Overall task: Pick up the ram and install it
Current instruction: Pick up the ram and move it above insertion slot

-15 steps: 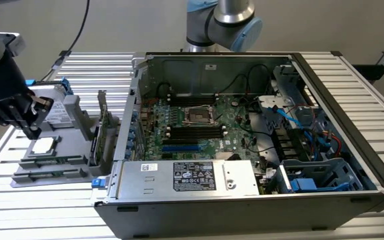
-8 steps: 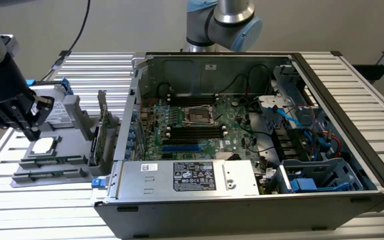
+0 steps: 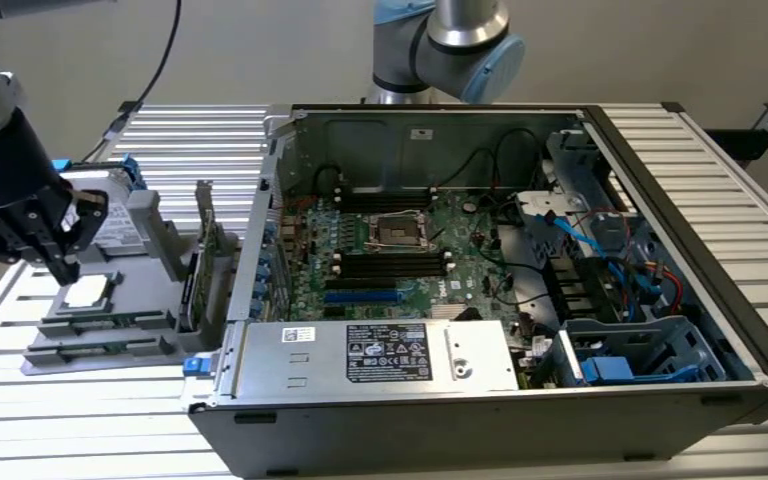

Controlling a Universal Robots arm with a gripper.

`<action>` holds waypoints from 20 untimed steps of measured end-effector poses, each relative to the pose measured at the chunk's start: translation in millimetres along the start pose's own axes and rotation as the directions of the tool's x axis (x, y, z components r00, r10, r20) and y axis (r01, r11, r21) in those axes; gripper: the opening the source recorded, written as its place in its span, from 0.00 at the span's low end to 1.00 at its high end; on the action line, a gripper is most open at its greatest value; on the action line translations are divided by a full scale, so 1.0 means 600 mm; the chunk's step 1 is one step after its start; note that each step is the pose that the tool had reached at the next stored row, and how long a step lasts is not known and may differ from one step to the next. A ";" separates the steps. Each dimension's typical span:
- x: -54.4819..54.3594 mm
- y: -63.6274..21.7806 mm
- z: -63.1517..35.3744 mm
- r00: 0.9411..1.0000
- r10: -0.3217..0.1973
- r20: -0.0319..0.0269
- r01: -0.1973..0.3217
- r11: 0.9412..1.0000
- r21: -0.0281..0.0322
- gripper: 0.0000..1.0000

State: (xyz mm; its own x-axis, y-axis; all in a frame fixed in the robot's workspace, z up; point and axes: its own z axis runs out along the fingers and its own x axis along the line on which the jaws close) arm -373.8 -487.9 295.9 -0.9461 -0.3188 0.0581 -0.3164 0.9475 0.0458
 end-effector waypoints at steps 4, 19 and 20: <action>0.000 0.000 0.002 0.997 -0.073 -0.003 0.073 0.997 0.004 0.10; -0.001 0.000 0.009 0.941 -0.338 -0.017 0.338 0.941 0.013 0.10; -0.001 0.000 0.010 0.934 -0.356 -0.018 0.356 0.934 0.014 0.10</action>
State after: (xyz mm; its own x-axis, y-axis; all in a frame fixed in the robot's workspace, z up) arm -373.8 -487.9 290.2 -0.7702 -0.6353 0.0555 -0.6334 0.7722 0.0498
